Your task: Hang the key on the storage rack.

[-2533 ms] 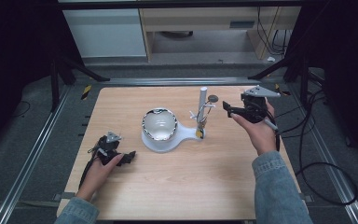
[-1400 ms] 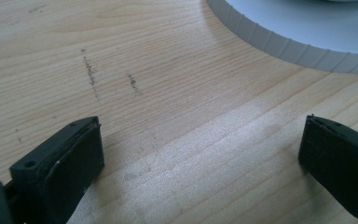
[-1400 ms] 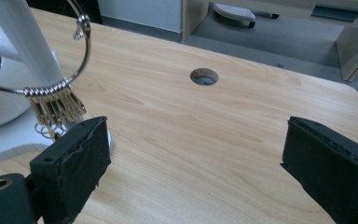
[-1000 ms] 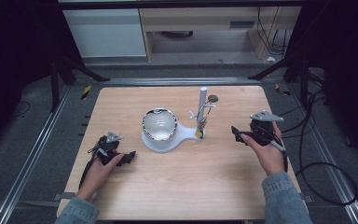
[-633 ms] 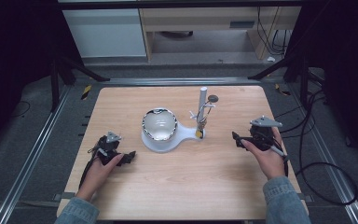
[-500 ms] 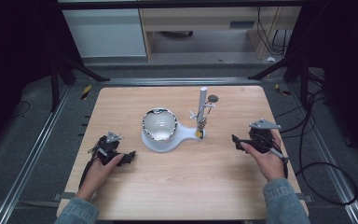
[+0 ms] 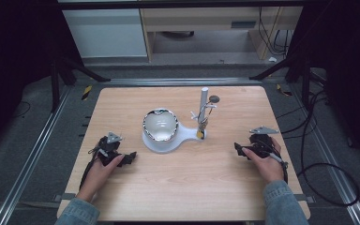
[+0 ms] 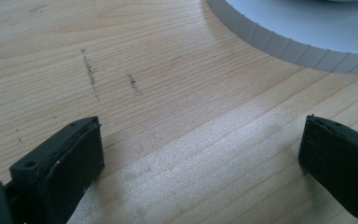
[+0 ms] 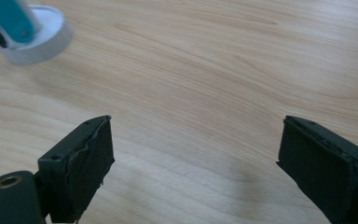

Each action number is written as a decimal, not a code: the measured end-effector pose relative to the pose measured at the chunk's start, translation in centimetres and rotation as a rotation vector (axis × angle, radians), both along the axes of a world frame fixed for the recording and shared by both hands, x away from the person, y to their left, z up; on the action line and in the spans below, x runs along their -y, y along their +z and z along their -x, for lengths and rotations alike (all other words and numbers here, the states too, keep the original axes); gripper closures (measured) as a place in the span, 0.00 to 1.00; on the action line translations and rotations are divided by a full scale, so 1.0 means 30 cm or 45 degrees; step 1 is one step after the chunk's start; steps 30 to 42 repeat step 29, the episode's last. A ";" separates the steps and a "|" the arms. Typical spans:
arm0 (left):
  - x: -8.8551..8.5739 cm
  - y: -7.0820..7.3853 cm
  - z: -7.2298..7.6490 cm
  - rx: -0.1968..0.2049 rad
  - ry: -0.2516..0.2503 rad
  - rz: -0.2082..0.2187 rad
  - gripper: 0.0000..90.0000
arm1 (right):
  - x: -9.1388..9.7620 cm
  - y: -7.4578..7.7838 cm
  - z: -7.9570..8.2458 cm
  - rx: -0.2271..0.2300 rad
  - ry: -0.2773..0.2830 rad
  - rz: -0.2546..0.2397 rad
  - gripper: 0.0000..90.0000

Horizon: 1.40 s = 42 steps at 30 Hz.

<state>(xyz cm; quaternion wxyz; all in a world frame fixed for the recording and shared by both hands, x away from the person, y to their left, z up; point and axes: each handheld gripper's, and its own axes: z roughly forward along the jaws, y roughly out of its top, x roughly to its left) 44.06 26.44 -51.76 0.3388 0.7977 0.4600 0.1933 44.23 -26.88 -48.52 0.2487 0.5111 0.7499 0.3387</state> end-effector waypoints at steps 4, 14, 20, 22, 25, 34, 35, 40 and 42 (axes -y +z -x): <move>0.000 0.000 0.000 0.000 0.000 0.000 0.00 | 0.022 -0.017 -0.018 -0.017 -0.036 -0.016 0.11; 0.000 0.000 0.000 0.000 0.000 0.000 0.00 | 0.019 -0.055 -0.039 -0.053 -0.079 -0.005 0.11; 0.000 0.000 0.000 0.000 0.000 0.000 0.00 | 0.015 -0.067 -0.042 -0.044 -0.095 -0.002 0.10; 0.000 0.000 0.000 0.000 0.000 0.000 0.00 | 0.013 -0.067 -0.043 -0.043 -0.099 0.012 0.10; 0.000 0.000 0.000 0.000 0.000 -0.001 0.00 | 0.004 -0.069 -0.041 -0.051 -0.085 0.028 0.07; 0.000 0.000 0.000 0.000 0.000 0.000 0.00 | -0.011 -0.070 -0.037 -0.059 -0.071 0.030 0.05; 0.000 0.000 0.000 0.000 0.000 0.000 0.00 | -0.011 -0.070 -0.037 -0.059 -0.071 0.030 0.05; 0.000 0.000 0.000 0.000 0.000 0.000 0.00 | -0.011 -0.070 -0.037 -0.059 -0.071 0.030 0.05; 0.000 0.000 0.000 0.000 0.000 0.000 0.00 | -0.011 -0.070 -0.037 -0.059 -0.071 0.030 0.05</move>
